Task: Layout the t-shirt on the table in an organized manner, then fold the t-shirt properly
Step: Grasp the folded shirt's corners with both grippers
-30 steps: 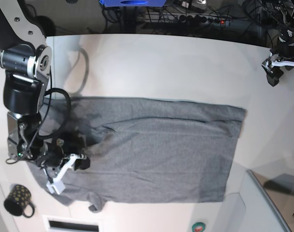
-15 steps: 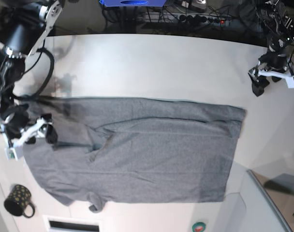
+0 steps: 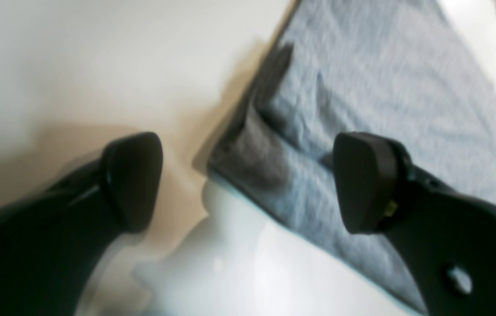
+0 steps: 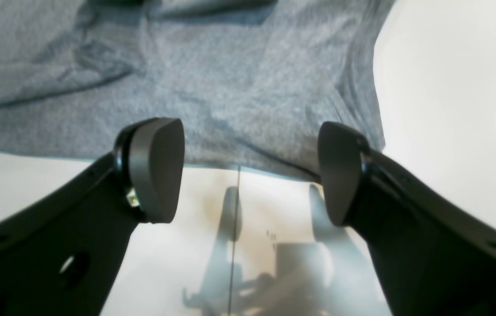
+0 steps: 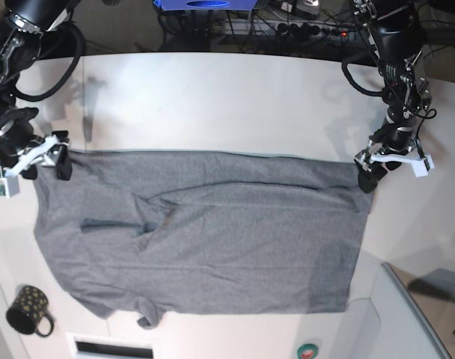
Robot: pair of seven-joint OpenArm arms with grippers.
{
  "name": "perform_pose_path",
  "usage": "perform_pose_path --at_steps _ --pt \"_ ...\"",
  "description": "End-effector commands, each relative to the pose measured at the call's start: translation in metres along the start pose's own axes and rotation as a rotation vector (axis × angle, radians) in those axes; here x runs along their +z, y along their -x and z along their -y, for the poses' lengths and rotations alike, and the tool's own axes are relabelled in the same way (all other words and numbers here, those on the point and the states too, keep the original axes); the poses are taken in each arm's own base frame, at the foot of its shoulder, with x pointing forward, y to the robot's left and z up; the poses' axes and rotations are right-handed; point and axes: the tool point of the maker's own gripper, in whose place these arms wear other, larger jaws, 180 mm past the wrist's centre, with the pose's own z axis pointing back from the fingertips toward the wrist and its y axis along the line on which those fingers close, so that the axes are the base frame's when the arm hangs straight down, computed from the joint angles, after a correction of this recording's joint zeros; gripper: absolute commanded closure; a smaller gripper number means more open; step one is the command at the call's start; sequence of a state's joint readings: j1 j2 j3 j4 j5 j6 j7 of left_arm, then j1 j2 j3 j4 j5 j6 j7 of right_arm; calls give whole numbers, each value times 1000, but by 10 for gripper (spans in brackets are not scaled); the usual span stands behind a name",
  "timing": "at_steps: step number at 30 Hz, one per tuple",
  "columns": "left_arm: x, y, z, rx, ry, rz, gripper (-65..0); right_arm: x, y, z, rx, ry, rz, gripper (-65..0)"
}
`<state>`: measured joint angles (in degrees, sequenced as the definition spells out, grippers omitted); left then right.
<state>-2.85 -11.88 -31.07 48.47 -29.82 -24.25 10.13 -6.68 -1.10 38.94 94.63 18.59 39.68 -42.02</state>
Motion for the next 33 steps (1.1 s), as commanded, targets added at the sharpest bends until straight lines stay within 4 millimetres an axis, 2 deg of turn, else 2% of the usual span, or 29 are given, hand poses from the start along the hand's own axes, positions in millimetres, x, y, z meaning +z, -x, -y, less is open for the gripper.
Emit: perform_pose_path --at_steps 1,5,8,13,15,17,19,22,25,26,28,32,33 --pt "-4 8 3 -25 2 -47 -553 3 -14 0 10 -4 49 -440" --pt "-5 23 3 -44 8 -69 -388 3 -14 0 10 -4 49 -440" --pt "-4 31 -4 -23 -11 -68 -326 3 -14 0 9 -5 49 -440" --pt "-8 31 -3 -10 -12 -65 -321 11 -10 19 -41 49 60 -441" --pt "-9 29 -2 -10 -10 -62 -321 11 -3 23 -126 34 82 -441" --pt "-9 28 -1 -6 -9 -58 -321 12 9 28 -226 12 82 -446" --pt "-14 23 5 -1 2 -47 -321 13 27 37 -344 -21 61 -477" --pt "-20 30 9 22 2 -66 -318 4 43 40 -468 -81 39 -495" --pt "-24 35 11 38 -2 -81 -311 -1 56 43 -521 -94 19 -495" --pt "-24 36 10 41 -4 -82 -308 -3 54 44 -529 -92 33 -495" --pt "-24 36 10 42 -4 -81 -253 -7 55 47 -554 -85 62 -495" --pt "-23 34 9 38 -5 -80 -15 -19 53 54 -609 -83 108 -495" --pt "-23 35 8 40 -6 -81 0 -21 55 56 -620 -82 109 -495"
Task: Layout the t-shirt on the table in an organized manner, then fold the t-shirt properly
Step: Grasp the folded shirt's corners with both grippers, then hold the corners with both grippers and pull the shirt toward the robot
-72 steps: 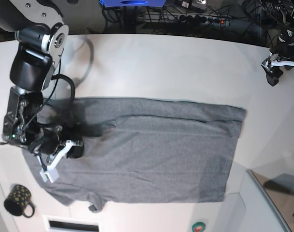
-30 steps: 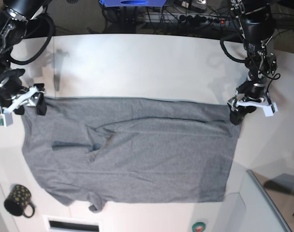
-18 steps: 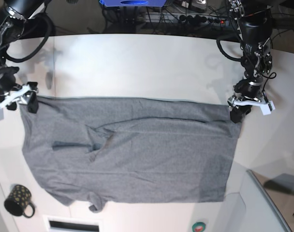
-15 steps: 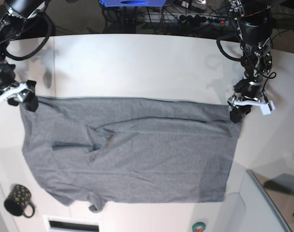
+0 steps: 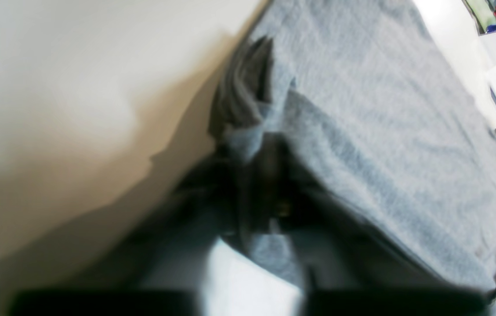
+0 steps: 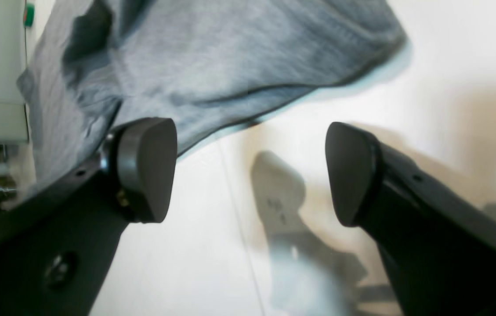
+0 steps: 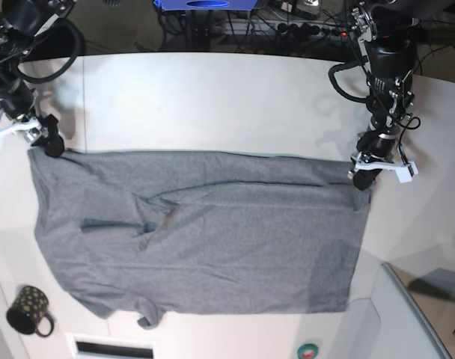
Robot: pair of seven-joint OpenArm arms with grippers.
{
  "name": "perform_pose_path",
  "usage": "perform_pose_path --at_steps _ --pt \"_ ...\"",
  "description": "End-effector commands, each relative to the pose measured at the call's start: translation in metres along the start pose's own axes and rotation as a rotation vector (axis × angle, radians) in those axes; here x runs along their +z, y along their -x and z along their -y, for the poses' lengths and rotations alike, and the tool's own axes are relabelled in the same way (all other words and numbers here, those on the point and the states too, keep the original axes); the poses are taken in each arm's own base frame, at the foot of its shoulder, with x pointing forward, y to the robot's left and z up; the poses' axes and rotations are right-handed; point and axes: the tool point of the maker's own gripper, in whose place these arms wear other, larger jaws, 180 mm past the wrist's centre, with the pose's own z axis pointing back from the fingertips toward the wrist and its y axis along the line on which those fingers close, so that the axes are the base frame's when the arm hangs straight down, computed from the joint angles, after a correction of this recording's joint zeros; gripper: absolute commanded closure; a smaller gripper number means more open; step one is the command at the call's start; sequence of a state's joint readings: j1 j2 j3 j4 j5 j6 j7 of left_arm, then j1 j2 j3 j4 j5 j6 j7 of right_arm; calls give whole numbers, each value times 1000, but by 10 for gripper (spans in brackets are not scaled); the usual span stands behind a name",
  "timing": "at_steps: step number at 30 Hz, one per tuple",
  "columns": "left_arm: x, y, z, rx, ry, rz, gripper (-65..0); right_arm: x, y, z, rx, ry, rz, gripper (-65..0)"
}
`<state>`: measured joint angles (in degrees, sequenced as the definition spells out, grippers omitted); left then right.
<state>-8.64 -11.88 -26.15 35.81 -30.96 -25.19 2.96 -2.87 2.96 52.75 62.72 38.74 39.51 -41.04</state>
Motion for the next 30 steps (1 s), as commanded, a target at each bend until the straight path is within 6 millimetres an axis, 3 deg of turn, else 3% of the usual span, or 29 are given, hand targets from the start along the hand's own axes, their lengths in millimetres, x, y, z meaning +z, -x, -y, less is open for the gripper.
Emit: perform_pose_path --at_steps 1,12,18,30 --pt "2 11 -8 -27 -31 -70 0 0 -27 -3 16 -20 72 -495" --pt "9 4 -17 -58 -38 -62 0 -17 -37 25 -86 2 80 -495" --pt "17 -2 -10 -111 -12 -88 0 -34 -40 18 8 38 17 -495" --pt "18 -11 -14 -137 -17 -90 0 -35 -33 20 24 51 -12 -495"
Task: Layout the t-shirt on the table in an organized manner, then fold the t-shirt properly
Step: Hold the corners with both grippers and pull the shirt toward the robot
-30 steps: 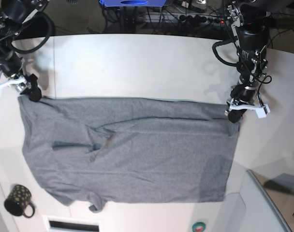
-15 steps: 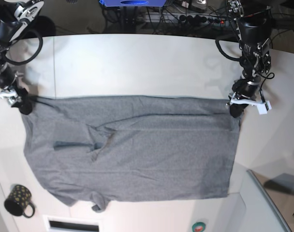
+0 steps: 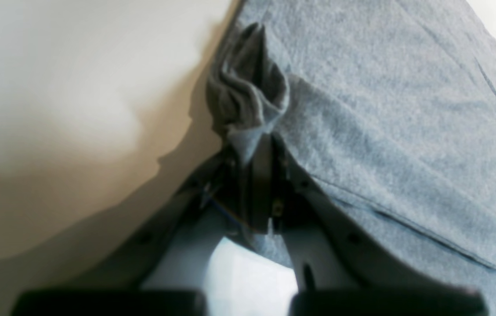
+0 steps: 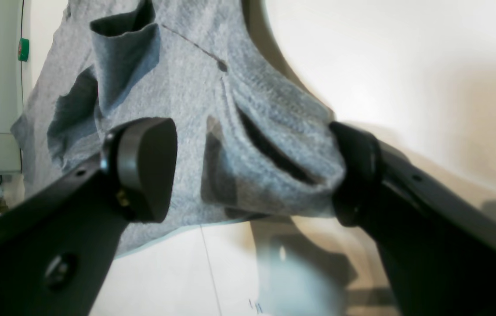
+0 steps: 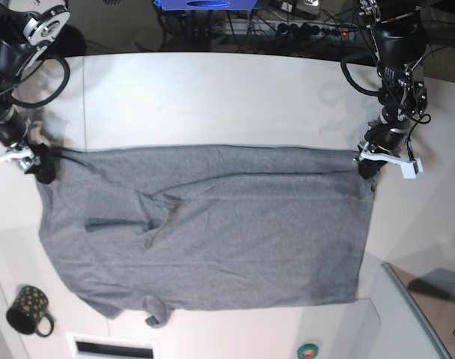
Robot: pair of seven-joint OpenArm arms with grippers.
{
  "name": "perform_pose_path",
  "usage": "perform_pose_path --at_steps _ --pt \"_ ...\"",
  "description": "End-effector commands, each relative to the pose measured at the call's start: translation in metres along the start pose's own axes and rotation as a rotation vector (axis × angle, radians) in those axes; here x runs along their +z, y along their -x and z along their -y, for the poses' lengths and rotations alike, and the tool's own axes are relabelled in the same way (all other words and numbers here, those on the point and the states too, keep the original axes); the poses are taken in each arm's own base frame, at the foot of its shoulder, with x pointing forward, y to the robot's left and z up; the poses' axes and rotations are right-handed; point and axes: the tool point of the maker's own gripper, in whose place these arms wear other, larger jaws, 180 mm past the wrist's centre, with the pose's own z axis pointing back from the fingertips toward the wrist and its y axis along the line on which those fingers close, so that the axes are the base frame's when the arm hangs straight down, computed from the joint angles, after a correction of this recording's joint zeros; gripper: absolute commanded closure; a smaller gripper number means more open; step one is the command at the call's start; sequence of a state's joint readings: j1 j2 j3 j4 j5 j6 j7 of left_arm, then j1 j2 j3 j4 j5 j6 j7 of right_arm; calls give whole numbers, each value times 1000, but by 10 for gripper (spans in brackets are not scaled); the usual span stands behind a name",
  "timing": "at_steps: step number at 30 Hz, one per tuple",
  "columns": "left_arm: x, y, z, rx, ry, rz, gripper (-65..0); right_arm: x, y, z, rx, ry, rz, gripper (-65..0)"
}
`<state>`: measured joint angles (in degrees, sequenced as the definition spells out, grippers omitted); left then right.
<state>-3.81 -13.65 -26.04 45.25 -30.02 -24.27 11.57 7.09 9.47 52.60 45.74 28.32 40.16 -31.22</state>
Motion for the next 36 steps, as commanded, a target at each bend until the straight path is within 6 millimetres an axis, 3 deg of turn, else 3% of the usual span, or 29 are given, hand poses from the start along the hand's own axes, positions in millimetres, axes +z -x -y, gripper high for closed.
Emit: perform_pose_path --at_steps 1,13,21,25,31,34,36 --pt "0 -8 -4 -25 -12 -2 0 3 6 5 18 18 -50 -495" --pt "-1 -9 -3 -25 -11 1 0 3 15 5 15 18 -90 -480" --pt "-2 -10 -2 -26 -8 0 0 3 14 4 15 16 -90 -219" --pt "0 -10 -3 -36 -9 -3 0 2 12 3 17 14 -87 -6" --pt "7 -15 -18 -55 -31 -5 0 4 13 2 34 14 -134 -6" --pt "11 -18 -24 -76 -42 -46 0 13 -1 -3 105 28 -148 -6" --pt "14 -33 -21 -118 -31 -46 0 20 -10 -7 153 39 -162 -6"
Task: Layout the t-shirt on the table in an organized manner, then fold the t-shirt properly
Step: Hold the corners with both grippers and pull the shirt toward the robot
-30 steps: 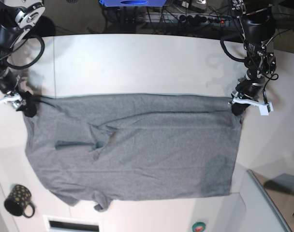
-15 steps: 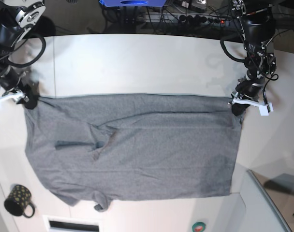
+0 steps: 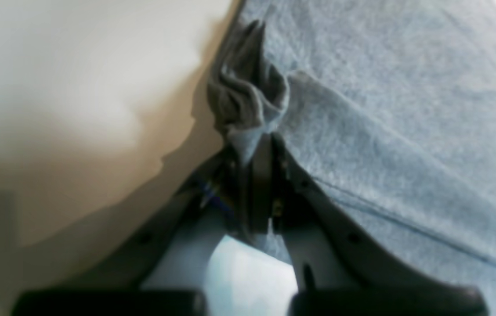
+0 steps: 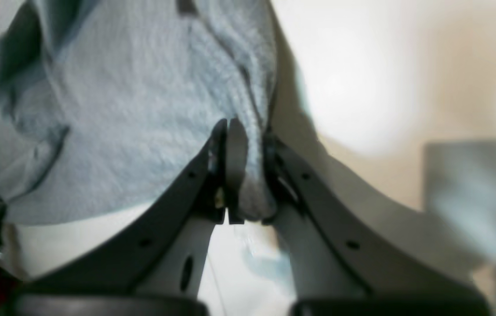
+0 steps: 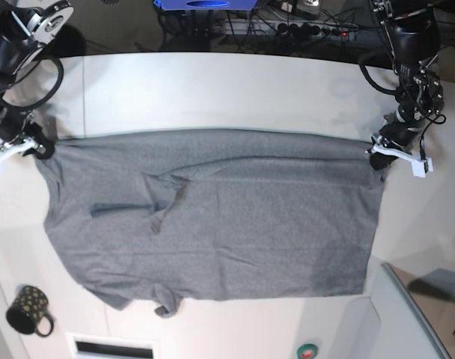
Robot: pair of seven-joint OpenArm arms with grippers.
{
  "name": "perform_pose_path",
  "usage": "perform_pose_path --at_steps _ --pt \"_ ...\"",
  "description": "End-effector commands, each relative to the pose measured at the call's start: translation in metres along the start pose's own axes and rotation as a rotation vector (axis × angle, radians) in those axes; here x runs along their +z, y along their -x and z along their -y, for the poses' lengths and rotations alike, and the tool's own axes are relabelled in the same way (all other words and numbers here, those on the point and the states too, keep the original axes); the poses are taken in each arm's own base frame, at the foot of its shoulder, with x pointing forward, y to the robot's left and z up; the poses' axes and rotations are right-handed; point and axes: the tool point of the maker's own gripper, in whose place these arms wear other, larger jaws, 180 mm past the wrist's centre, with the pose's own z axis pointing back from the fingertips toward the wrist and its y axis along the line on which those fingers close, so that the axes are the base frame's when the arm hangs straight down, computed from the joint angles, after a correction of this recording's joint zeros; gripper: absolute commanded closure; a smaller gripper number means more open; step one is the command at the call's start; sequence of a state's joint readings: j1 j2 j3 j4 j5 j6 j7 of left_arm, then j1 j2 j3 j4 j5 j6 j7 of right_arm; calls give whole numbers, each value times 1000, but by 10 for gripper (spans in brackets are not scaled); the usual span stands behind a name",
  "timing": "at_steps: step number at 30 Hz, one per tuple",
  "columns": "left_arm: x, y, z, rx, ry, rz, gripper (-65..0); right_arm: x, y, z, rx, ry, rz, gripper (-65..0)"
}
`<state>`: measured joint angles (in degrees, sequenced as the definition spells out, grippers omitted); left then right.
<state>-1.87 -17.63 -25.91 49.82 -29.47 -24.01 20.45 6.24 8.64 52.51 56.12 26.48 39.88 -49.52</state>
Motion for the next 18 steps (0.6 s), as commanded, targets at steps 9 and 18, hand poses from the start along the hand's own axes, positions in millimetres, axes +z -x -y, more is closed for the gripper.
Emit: perform_pose_path --at_steps 9,18 --pt "14 -54 31 -133 55 39 0 31 -23 -25 161 48 -8 -6" --pt "35 -25 -5 -64 -24 21 0 50 6 -18 149 115 -24 -5"
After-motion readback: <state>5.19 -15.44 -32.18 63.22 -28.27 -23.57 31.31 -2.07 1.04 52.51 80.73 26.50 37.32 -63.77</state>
